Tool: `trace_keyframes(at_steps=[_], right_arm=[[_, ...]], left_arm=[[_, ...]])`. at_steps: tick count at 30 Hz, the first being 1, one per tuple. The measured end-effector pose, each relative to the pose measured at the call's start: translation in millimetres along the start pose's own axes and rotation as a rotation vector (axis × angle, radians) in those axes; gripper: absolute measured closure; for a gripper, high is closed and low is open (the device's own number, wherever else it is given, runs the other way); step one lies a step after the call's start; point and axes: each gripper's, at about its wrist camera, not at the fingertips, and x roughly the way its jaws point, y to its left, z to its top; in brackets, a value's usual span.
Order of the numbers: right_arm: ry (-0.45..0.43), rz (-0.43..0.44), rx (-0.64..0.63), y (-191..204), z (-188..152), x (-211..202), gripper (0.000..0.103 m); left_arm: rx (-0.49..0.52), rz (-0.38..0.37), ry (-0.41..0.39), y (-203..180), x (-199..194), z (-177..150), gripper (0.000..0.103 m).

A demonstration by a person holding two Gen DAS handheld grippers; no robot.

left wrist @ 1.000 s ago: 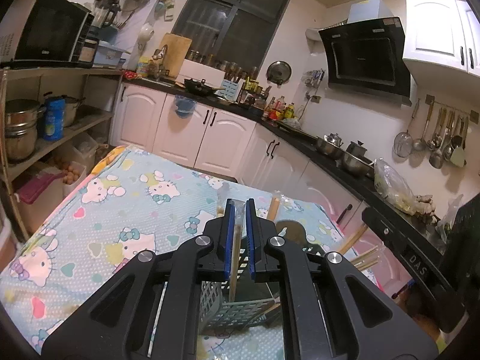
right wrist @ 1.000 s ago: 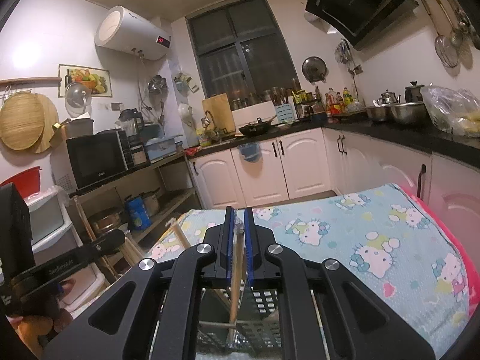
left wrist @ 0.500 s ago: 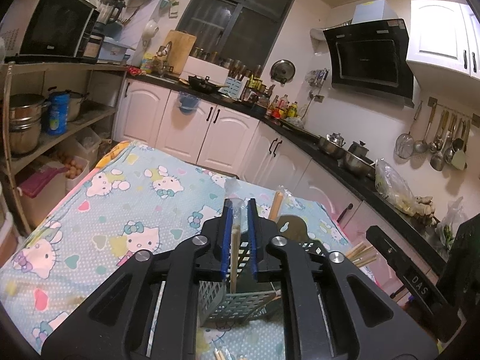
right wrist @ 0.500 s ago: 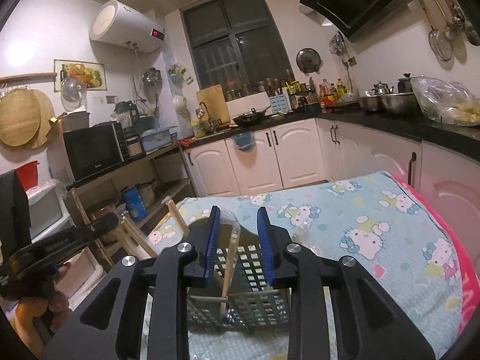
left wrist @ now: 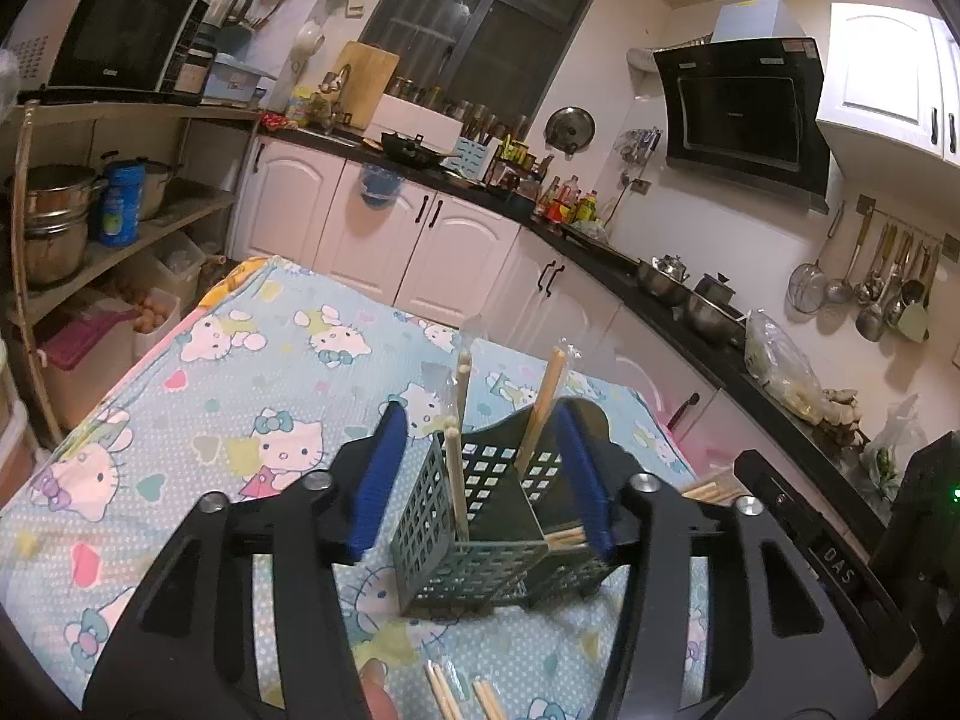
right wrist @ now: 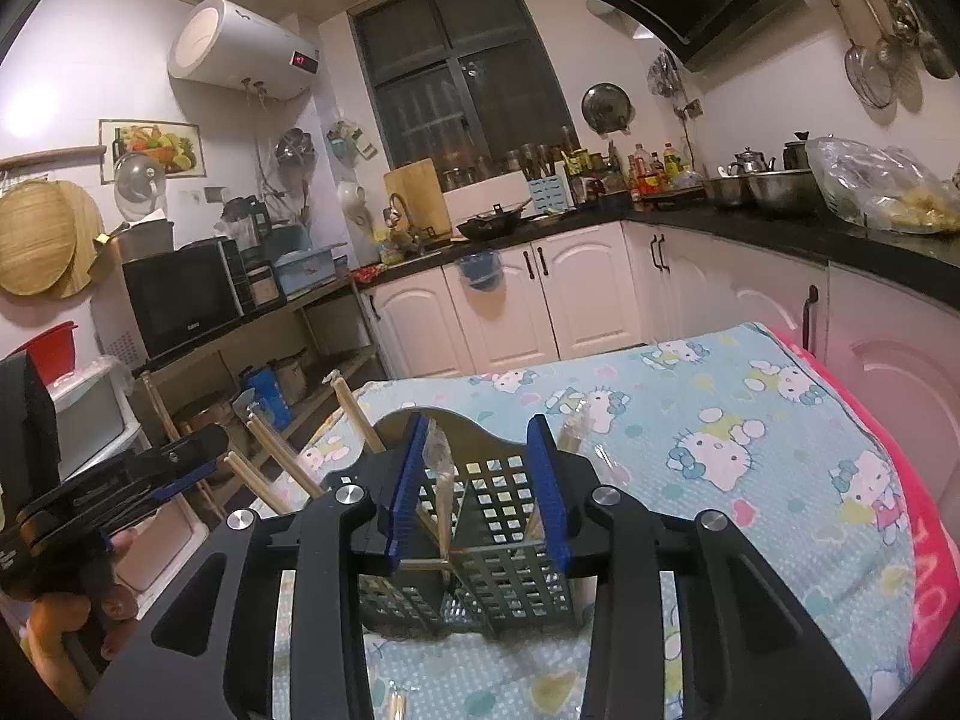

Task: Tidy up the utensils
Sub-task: 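Withdraw both grippers from the holder and move them over the loose chopsticks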

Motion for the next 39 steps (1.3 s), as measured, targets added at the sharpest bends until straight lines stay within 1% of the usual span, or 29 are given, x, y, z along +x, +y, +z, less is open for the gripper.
trace_keyframes(at_steps=[5,8,10,15,19,26,39], right_arm=[[0.002,-0.003,0.001,-1,-3,-6,0.063],[-0.001,-0.015,-0.013,0,-4,-10,0.057],[-0.002,-0.014,-0.017,-1,-5,-15,0.053],[-0.004,-0.02,-0.031,2,-5,-27,0.045],[0.001,-0.019,-0.043,6,-5,-33,0.042],[0.012,-0.023,-0.055,13,-8,-42,0.041],[0.033,-0.02,-0.06,12,-18,-63,0.04]], left_arm=[[-0.012,0.004,0.001,2,-6,-2,0.046],[-0.016,0.005,0.002,3,-10,-4,0.04],[-0.017,0.008,0.001,2,-13,-5,0.032],[-0.013,0.011,-0.007,1,-22,-6,0.018],[-0.008,0.011,-0.011,-1,-28,-6,0.012],[-0.004,0.019,-0.009,-2,-39,-11,0.012],[-0.016,0.028,0.001,1,-53,-24,0.012]])
